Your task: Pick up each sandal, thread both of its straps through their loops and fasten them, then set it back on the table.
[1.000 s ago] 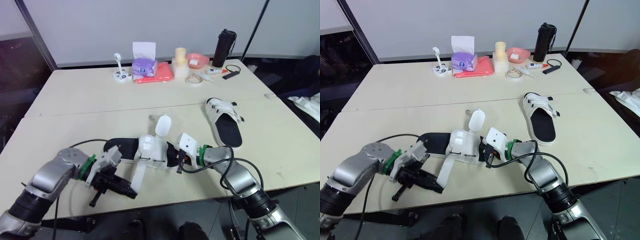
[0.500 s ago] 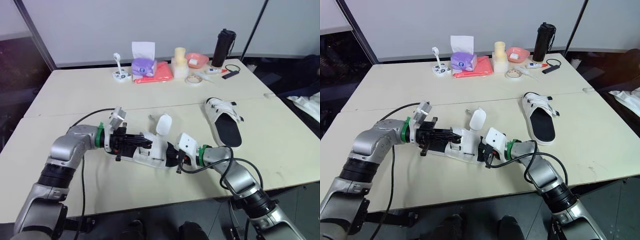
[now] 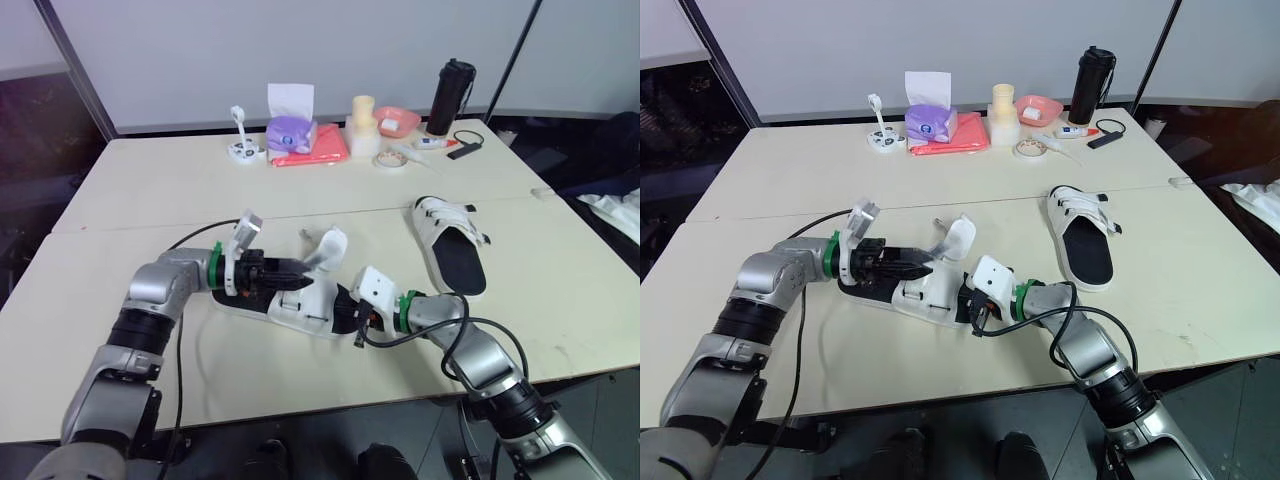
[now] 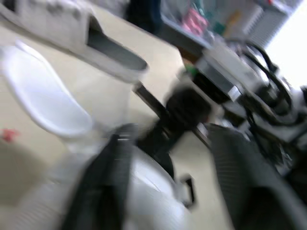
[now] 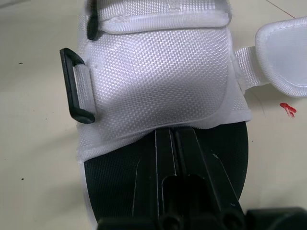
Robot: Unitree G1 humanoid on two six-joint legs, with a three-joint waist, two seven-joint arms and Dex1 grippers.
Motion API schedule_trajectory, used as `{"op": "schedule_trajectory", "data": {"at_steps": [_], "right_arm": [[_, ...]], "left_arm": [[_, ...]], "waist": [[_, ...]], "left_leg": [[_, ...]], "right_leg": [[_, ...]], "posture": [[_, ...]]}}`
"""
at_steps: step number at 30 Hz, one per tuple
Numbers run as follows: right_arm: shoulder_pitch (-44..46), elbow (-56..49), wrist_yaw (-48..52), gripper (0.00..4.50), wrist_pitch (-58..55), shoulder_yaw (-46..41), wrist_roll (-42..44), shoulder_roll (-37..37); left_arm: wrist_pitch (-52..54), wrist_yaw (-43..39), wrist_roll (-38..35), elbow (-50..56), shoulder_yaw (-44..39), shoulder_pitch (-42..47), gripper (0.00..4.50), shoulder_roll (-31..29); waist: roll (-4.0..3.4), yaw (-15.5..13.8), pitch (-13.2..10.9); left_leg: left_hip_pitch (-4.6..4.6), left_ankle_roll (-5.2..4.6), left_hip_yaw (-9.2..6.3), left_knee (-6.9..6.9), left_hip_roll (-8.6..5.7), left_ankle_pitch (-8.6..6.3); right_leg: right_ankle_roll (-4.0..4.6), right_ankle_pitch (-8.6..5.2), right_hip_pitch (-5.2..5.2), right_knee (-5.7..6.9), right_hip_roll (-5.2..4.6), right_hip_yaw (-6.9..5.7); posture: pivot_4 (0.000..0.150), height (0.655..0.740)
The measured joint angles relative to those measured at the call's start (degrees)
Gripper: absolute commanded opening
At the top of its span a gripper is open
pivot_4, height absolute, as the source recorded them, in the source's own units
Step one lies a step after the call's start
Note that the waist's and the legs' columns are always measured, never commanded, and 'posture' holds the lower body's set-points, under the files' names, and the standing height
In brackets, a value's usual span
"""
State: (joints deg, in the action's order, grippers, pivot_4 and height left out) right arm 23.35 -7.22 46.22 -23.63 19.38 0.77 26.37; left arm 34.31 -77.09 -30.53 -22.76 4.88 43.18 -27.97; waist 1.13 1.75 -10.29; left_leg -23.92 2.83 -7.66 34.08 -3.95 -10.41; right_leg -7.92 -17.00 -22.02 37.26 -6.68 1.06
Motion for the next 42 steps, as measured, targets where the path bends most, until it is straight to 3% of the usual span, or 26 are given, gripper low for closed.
{"op": "schedule_trajectory", "data": {"at_steps": [15, 25, 30, 37, 42], "right_arm": [[-0.3, -0.5, -0.2, 0.0, -0.9, -0.3, 0.0, 0.2], [-0.2, -0.5, -0.2, 0.0, -1.0, -0.3, 0.0, 0.2], [-0.3, -0.7, -0.4, 0.0, -1.0, -0.3, 0.0, 0.2], [-0.9, -1.4, -1.0, 0.0, -1.2, -0.4, -0.1, 0.2], [-1.0, -1.6, -1.1, 0.0, -1.3, -0.4, -0.2, 0.3]], "left_arm": [[-13.6, 13.2, 6.3, -14.2, -6.2, 5.9, 3.46, 4.7], [-1.8, 8.9, 8.3, -17.8, -2.5, 7.7, 3.46, 4.7], [-0.8, 8.8, 9.1, -20.8, -2.3, 10.8, 3.46, 5.1], [-1.0, 8.5, 9.9, -23.8, -2.6, 11.7, 0.03, 5.6], [0.4, 6.7, 9.6, -23.7, -3.7, 12.6, 0.03, 5.7]], "waist": [[0.04, -0.7, 0.0], [0.05, -0.6, 0.0], [0.05, -0.6, 0.0], [0.05, -0.7, 0.0], [0.05, -0.6, 0.0]], "left_leg": [[0.01, 0.01, 0.06, 0.06, -0.03, 0.01], [0.01, 0.01, 0.07, 0.07, -0.05, 0.01], [0.01, 0.01, 0.05, 0.08, -0.05, 0.01], [0.01, 0.01, 0.06, 0.07, -0.05, 0.01], [0.01, 0.01, 0.06, 0.07, -0.05, 0.01]], "right_leg": [[-0.01, 0.01, 0.02, 0.04, 0.0, -0.02], [-0.02, 0.0, 0.04, 0.08, 0.01, -0.06], [-0.03, 0.0, 0.05, 0.08, 0.0, -0.08], [-0.03, 0.0, 0.05, 0.07, 0.0, -0.08], [-0.03, 0.0, 0.06, 0.07, 0.0, -0.08]], "posture": [[0.15, 0.74], [0.15, 0.74], [0.15, 0.74], [0.15, 0.74], [0.15, 0.74]]}}
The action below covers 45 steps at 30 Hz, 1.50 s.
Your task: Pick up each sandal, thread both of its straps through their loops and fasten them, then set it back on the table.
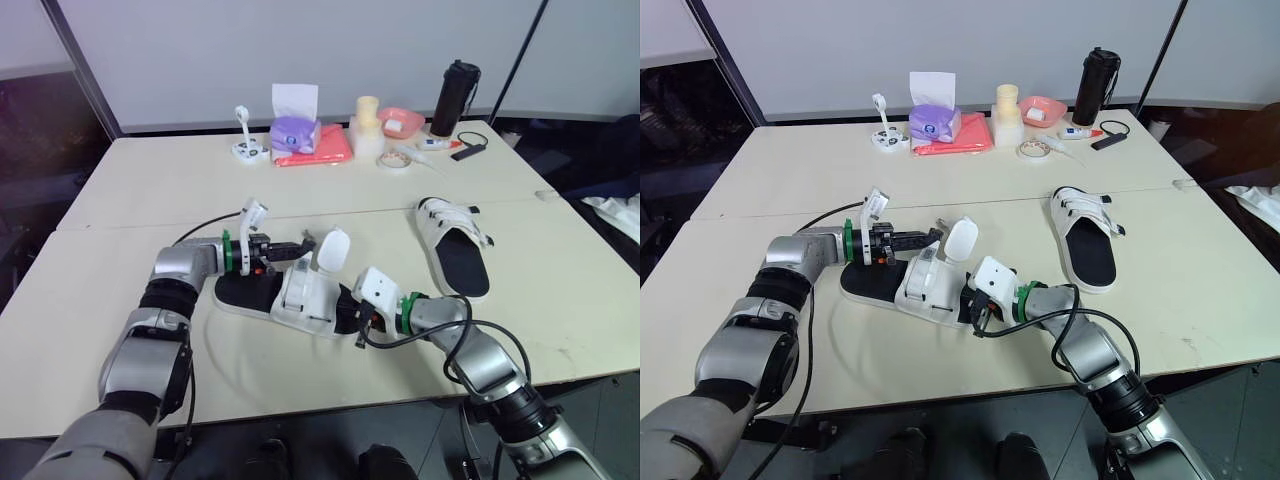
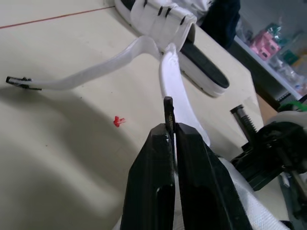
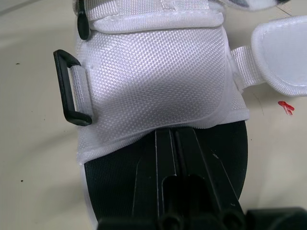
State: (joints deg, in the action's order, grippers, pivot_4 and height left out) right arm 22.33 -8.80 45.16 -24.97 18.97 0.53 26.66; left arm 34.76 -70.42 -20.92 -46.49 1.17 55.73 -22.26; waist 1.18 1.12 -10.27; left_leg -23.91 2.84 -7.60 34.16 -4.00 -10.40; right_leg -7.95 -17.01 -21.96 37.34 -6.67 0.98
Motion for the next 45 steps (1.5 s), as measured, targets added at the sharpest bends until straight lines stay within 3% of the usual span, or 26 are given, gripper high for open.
{"op": "schedule_trajectory", "data": {"at_steps": [11, 19, 35, 45], "right_arm": [[0.0, -0.1, 0.0, 0.0, 0.0, 0.0, -0.3, 0.2], [0.0, -0.1, 0.0, 0.0, 0.0, 0.0, -0.3, 0.3], [-0.1, -0.8, 0.0, 0.0, -0.6, 0.0, -0.3, 0.8], [-0.1, -1.1, 0.0, 0.0, -0.9, 0.1, -0.3, 1.2]], "left_arm": [[9.8, -7.3, -10.5, 6.7, -7.4, 0.0, 0.03, -0.1], [3.7, -6.1, -10.6, 7.1, -7.8, -2.1, 0.03, 2.0], [-13.7, 0.1, -3.8, -8.7, -8.3, -1.3, 0.03, 5.5], [-19.2, 2.5, 6.1, -15.3, -3.7, 0.5, 0.03, 5.2]], "waist": [[0.01, -0.1, 0.0], [0.02, -0.2, 0.0], [0.03, -0.3, 0.0], [0.08, -0.4, 0.0]], "left_leg": [[0.0, 0.01, -0.02, 0.01, 0.0, 0.0], [0.0, 0.03, -0.03, 0.02, 0.0, 0.02], [0.0, 0.03, -0.03, 0.02, -0.03, 0.02], [0.03, 0.03, -0.06, 0.06, -0.05, 0.02]], "right_leg": [[0.0, 0.0, 0.02, 0.0, 0.0, -0.01], [0.01, 0.0, 0.03, 0.0, -0.01, -0.01], [0.0, 0.0, 0.04, 0.0, -0.02, -0.03], [-0.02, 0.0, 0.14, 0.0, -0.03, -0.08]], "posture": [[0.15, 0.74], [0.15, 0.74], [0.15, 0.74], [0.15, 0.74]]}}
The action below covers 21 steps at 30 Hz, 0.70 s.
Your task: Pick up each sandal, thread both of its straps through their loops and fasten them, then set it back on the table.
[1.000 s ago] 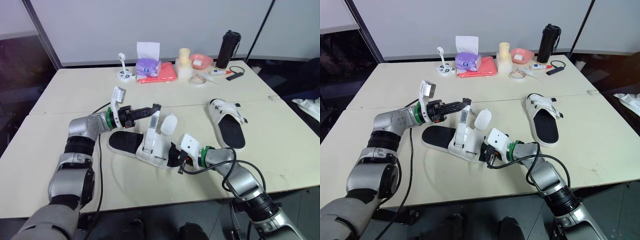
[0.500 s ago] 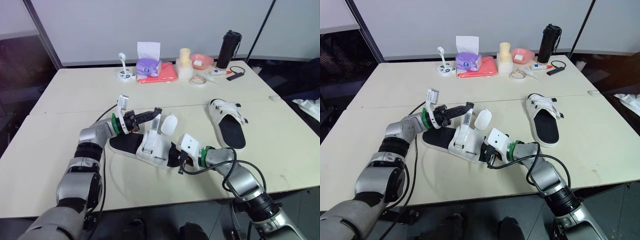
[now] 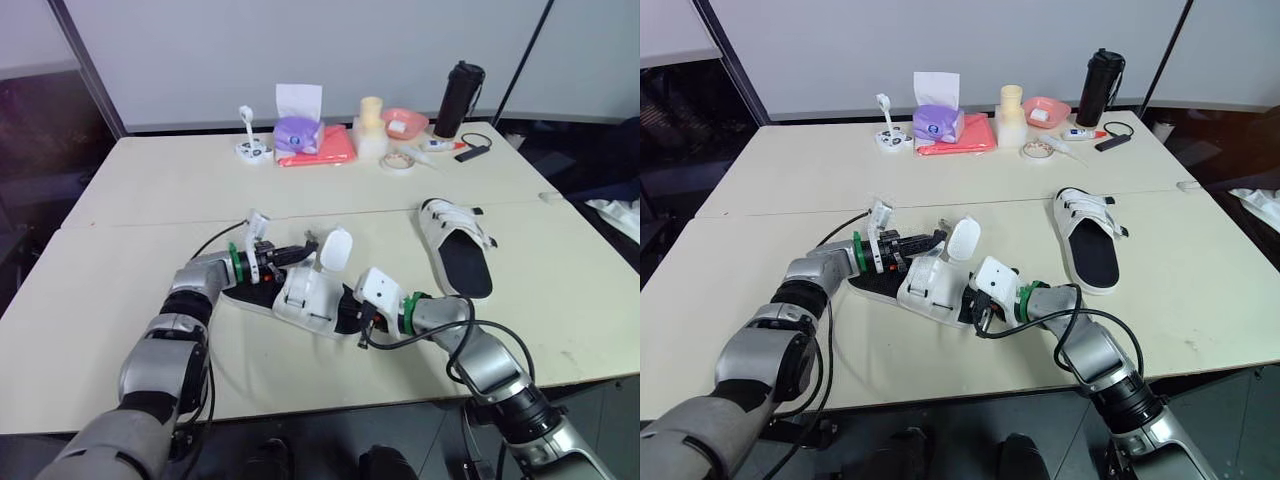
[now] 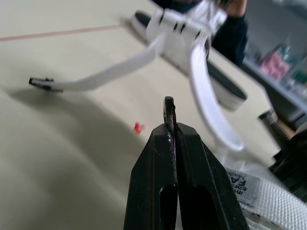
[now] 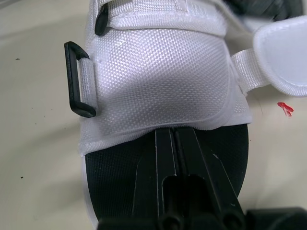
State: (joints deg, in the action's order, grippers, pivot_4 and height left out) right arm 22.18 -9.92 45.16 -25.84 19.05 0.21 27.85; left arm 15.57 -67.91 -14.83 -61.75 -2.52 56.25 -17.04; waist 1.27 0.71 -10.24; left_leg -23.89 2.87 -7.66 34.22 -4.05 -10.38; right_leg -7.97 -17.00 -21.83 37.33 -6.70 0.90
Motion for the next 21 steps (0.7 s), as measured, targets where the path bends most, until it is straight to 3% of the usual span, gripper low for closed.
{"op": "schedule_trajectory", "data": {"at_steps": [3, 5, 12, 21], "right_arm": [[0.0, 0.0, 0.0, 0.0, 0.0, 0.0, 0.0, 0.0], [0.0, 0.0, 0.0, 0.0, -0.1, 0.1, 0.0, 0.0], [0.0, 0.1, 0.1, 0.0, -0.2, 0.3, 0.0, 0.0], [0.0, 0.2, 0.1, 0.0, -0.1, 0.3, -0.1, 0.0]], "left_arm": [[-0.8, 0.0, 2.0, -0.6, 1.2, 0.4, 0.03, -0.2], [-1.5, -0.1, 3.2, -0.6, 1.8, 0.6, 0.6, -0.4], [-6.5, -0.2, 7.5, -0.6, 3.9, 0.7, 3.79, -2.9], [-13.6, 1.3, 13.1, -1.3, 6.3, 1.6, 3.79, -4.3]], "waist": [[0.0, 0.0, 0.0], [0.0, 0.0, 0.0], [0.0, 0.1, 0.0], [0.03, 0.1, 0.0]], "left_leg": [[0.05, 0.0, -0.01, 0.0, 0.0, 0.0], [0.13, 0.0, -0.01, 0.0, 0.0, 0.0], [0.35, -0.01, -0.01, -0.07, 0.01, -0.02], [0.4, -0.01, -0.03, -0.07, 0.01, -0.02]], "right_leg": [[-0.01, -0.01, 0.04, 0.0, 0.0, -0.01], [-0.01, -0.01, 0.11, 0.0, 0.0, -0.01], [-0.06, -0.04, 0.32, -0.06, 0.0, -0.01], [-0.07, -0.04, 0.42, -0.1, -0.01, -0.04]], "posture": [[0.15, 0.74], [0.15, 0.74], [0.15, 0.74], [0.15, 0.74]]}}
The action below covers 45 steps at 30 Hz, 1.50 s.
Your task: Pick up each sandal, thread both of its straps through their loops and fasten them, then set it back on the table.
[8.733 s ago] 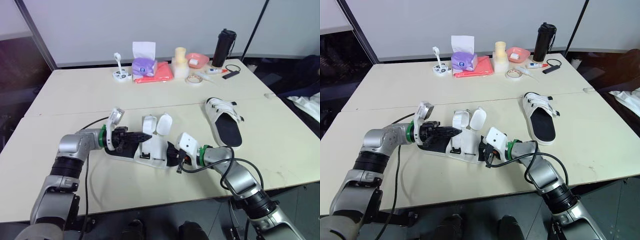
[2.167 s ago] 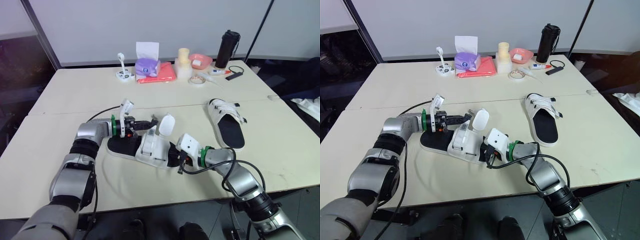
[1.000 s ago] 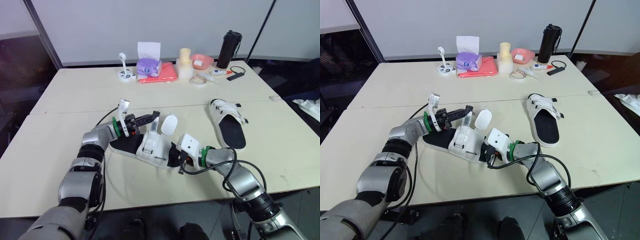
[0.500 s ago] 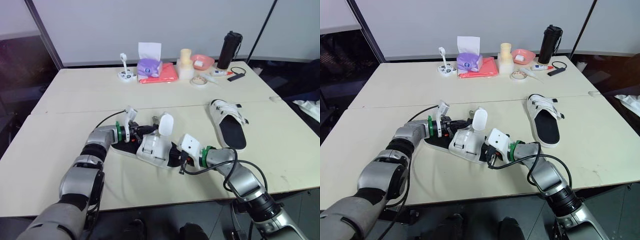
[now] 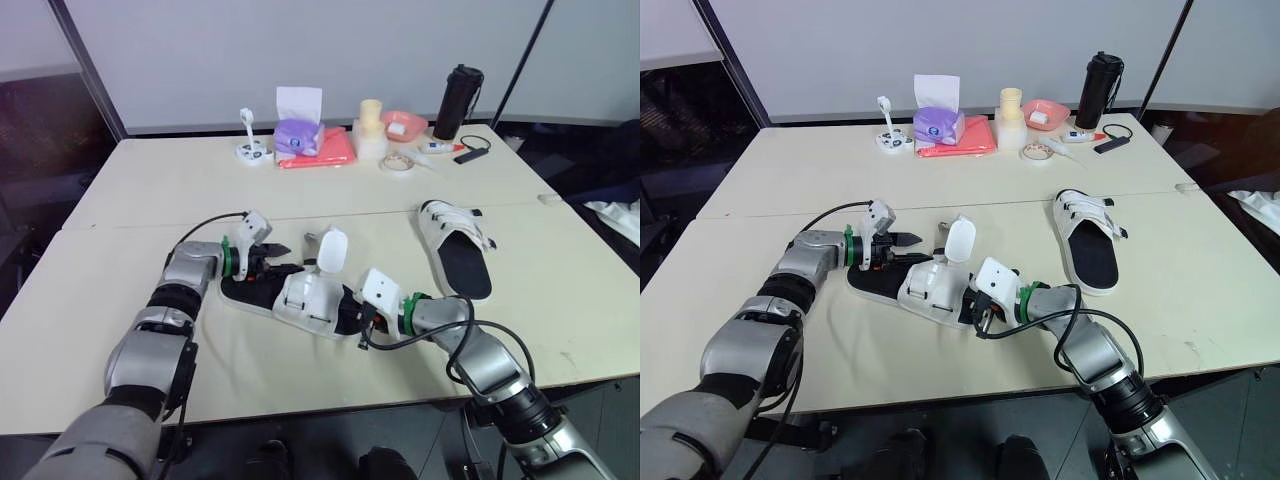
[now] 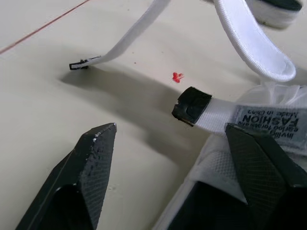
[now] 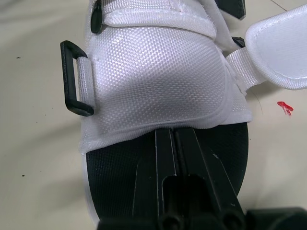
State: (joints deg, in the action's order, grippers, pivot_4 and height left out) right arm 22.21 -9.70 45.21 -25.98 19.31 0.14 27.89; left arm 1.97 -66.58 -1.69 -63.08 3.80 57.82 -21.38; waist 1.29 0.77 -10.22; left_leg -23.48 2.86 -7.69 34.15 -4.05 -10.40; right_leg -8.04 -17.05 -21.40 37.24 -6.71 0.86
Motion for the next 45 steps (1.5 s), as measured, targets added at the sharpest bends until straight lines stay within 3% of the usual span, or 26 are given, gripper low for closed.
{"op": "schedule_trajectory", "data": {"at_steps": [5, 10, 16, 22, 25, 29, 31, 45], "right_arm": [[0.1, 0.2, -0.1, 0.0, 0.1, 0.1, 0.0, -0.2], [0.1, 0.2, -0.3, 0.0, 0.2, 0.3, 0.0, -0.6], [0.2, 0.2, -0.3, 0.0, 0.2, 0.2, 0.0, -0.3], [0.3, 0.3, -0.3, 0.0, 0.1, 0.3, 0.0, -0.3], [0.4, 0.2, -0.3, 0.0, 0.0, 0.3, 0.0, -0.3], [0.4, 0.2, -0.3, 0.0, -0.1, 0.3, 0.0, -0.2], [0.5, 0.2, -0.2, 0.0, -0.1, 0.3, 0.0, -0.2], [1.5, 0.0, 1.2, 0.0, -1.1, 0.0, 0.1, 1.3]], "left_arm": [[-0.8, 4.2, 0.6, -1.7, -0.4, 0.9, 3.79, 0.7], [1.3, 2.1, -0.6, -2.1, -1.9, 0.8, 3.79, -0.5], [6.6, -5.4, -3.3, -1.7, -4.3, -1.5, 3.79, -5.4], [14.9, -14.7, -7.8, 5.4, -5.8, -5.1, 3.79, -8.4], [16.6, -16.9, -8.5, 10.2, -5.5, -7.9, 2.98, -9.2], [17.9, -19.9, -8.9, 16.5, -3.3, -11.9, 0.89, -9.7], [19.2, -21.3, -9.0, 19.0, -2.2, -13.5, 0.06, -9.7], [28.5, -25.5, -16.8, 36.8, 5.6, -20.8, 0.06, -14.7]], "waist": [[0.02, 0.1, 0.0], [0.02, 0.3, 0.0], [0.02, 0.4, 0.0], [0.03, 0.4, 0.0], [0.03, 0.4, 0.0], [0.02, 0.4, 0.0], [0.02, 0.3, 0.0], [-0.03, -0.1, -0.1]], "left_leg": [[0.02, 0.0, -0.02, 0.0, 0.0, 0.0], [0.02, 0.0, -0.02, -0.01, 0.0, 0.0], [0.02, 0.0, -0.01, -0.04, 0.01, 0.0], [0.02, 0.0, -0.03, -0.07, 0.02, 0.0], [0.02, 0.0, -0.04, -0.09, 0.02, 0.0], [0.02, 0.0, -0.04, -0.09, 0.02, 0.0], [0.01, 0.0, -0.04, -0.09, 0.03, 0.0], [0.0, 0.01, -0.2, -0.11, 0.02, -0.01]], "right_leg": [[0.0, 0.0, 0.0, 0.02, 0.0, -0.01], [0.0, 0.0, -0.02, 0.02, 0.0, -0.02], [-0.01, -0.01, -0.03, 0.02, 0.01, -0.02], [0.0, -0.01, -0.04, 0.02, 0.01, -0.02], [0.01, -0.01, -0.04, 0.01, 0.01, -0.01], [0.02, -0.01, -0.05, 0.01, 0.0, 0.0], [0.02, -0.01, -0.06, 0.01, 0.0, 0.0], [0.05, -0.02, -0.06, -0.04, -0.09, 0.03]], "posture": [[0.15, 0.74], [0.15, 0.74], [0.15, 0.74], [0.15, 0.74], [0.15, 0.74], [0.15, 0.74], [0.15, 0.74], [0.15, 0.74]]}}
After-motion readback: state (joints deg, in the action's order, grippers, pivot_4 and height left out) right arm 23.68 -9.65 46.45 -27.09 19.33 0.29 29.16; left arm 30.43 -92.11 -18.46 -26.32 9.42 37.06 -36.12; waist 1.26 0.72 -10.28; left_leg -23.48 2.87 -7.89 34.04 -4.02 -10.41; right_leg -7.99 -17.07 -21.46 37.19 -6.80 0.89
